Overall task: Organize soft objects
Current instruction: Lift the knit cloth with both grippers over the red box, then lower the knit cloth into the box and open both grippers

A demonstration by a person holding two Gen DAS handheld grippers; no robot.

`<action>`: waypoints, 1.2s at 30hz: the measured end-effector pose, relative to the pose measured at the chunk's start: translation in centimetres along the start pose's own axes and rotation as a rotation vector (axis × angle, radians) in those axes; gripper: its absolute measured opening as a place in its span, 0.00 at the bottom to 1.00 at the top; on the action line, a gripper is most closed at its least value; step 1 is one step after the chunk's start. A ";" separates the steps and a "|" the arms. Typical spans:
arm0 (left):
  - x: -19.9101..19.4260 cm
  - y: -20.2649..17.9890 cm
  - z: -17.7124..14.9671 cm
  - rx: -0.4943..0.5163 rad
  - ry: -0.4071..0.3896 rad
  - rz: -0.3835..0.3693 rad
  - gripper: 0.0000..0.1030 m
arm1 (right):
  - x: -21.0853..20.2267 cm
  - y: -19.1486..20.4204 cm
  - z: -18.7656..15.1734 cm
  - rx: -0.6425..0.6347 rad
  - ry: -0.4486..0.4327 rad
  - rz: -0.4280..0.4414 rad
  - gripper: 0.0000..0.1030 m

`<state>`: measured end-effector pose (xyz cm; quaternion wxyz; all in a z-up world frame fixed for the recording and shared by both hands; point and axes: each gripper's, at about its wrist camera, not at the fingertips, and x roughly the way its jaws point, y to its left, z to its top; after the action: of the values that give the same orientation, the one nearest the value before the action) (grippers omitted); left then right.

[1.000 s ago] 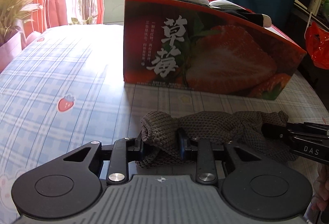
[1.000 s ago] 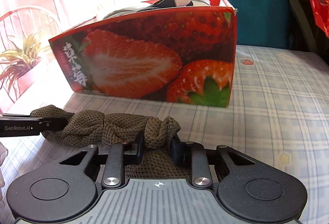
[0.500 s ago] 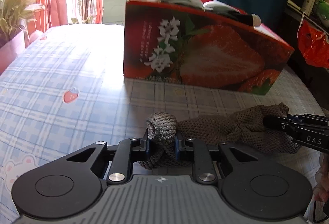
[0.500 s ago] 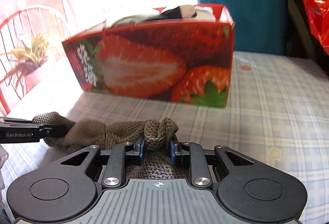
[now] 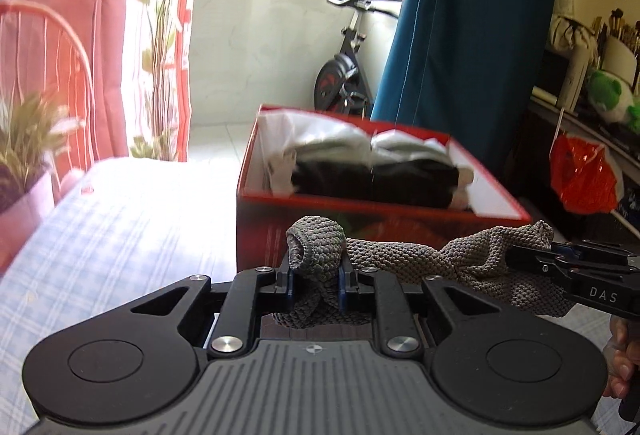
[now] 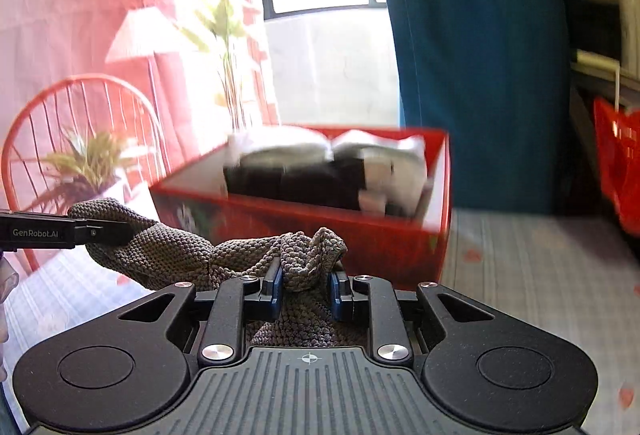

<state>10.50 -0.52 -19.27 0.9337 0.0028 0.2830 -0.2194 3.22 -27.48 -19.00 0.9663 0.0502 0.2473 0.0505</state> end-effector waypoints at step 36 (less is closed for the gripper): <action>16.3 -1.0 7.7 0.133 0.154 0.075 0.19 | 17.1 -3.3 7.9 -0.088 0.201 -0.148 0.20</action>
<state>26.29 -9.12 -21.33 0.9144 0.0923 0.3386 -0.2019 22.24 -29.25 -20.63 0.9391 -0.0159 0.3432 -0.0054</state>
